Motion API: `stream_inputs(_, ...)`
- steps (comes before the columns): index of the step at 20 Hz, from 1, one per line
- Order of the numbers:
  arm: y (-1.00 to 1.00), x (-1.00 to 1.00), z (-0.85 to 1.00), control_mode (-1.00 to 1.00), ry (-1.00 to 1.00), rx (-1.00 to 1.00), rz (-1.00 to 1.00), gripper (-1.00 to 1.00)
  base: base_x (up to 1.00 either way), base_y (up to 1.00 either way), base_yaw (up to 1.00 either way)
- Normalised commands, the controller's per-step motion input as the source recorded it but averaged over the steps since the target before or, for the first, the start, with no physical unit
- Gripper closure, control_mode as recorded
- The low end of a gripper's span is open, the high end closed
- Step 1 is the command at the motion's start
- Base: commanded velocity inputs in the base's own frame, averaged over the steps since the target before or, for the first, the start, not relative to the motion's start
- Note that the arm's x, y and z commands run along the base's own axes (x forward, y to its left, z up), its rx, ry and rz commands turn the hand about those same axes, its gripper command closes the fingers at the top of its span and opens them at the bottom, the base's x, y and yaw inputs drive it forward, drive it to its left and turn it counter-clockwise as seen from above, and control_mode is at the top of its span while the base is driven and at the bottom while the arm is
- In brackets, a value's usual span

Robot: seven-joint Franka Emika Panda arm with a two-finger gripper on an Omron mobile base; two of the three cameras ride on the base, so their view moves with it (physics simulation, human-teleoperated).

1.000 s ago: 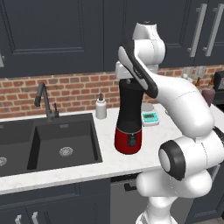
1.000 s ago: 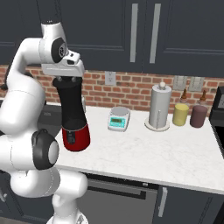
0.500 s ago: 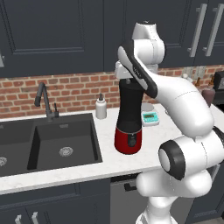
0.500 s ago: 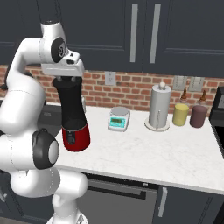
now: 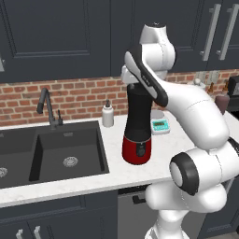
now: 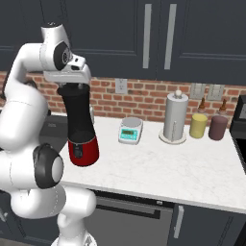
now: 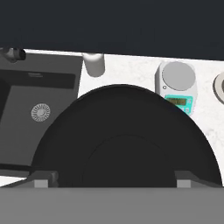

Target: Close the lid blender by securely placing the lid on top.

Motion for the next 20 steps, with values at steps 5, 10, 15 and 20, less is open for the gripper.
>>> stream_inputs(5, 0.03, -0.01, 0.15, -1.00, -0.10, 0.00, 0.00, -1.00, 0.00, 0.00, 0.00)
stream_inputs(10, 0.00, -0.16, 0.26, -1.00, -0.13, 0.00, 0.00, -1.00, 0.00, 0.00, 0.00)
stream_inputs(15, 0.00, -0.13, 0.10, -1.00, -0.10, 0.00, 0.00, -1.00, 0.00, 0.00, 0.00)
stream_inputs(20, 0.00, -0.50, 0.07, -1.00, -0.12, 0.00, 0.00, -1.00, 0.00, 0.00, 0.00)
